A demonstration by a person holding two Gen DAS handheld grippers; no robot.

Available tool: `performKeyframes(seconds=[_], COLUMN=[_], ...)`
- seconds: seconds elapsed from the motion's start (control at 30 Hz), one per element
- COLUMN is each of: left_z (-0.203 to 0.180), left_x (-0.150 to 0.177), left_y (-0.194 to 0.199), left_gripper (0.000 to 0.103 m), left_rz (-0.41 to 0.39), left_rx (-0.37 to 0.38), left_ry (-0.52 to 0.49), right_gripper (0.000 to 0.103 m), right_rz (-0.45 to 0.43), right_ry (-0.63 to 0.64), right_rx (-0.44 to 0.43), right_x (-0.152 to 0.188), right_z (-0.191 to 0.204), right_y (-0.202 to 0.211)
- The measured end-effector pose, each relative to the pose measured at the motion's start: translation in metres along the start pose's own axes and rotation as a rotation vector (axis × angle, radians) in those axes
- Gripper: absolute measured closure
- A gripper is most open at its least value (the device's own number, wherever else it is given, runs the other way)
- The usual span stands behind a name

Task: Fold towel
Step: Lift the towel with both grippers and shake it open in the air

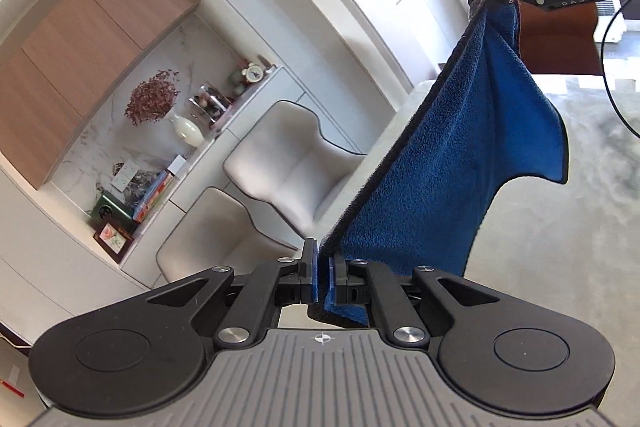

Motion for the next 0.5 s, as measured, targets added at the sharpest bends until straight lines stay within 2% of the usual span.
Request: performKeyframes(seconds=[0.1, 0.2, 0.33, 0.5], left_z=[-0.004, -0.004, 0.006, 0.039], left_x=[0.006, 0.009, 0.007, -0.009], left_y=[0.003, -0.010, -0.032, -0.051], left_gripper=[0.097, 0.097, 0.097, 0.097], left_rz=[0.021, 0.045, 0.072, 0.074], left_rx=[0.017, 0.018, -0.008, -0.089], left_ry=[0.012, 0.011, -0.004, -0.008], right_gripper=[0.100, 0.100, 0.100, 0.100], right_rz=[0.032, 0.083, 0.153, 0.150], right_ry=[0.007, 0.006, 0.024, 0.065], right_rx=[-0.047, -0.094, -0.151, -0.118], right_x=[0.005, 0.014, 0.025, 0.011], right_z=[0.010, 0.020, 0.028, 0.015], right_y=[0.003, -0.009, -0.044, -0.068])
Point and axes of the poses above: each gripper's, at about its wrist camera, not at the fingertips, and y roughly against the way its jaws point, z to its left, x to its underside, the point moved 10 cm from there along -y, roughly the way its jaws point, and after that the axes turned 2 degrees about -x, right-handed, at the moved point
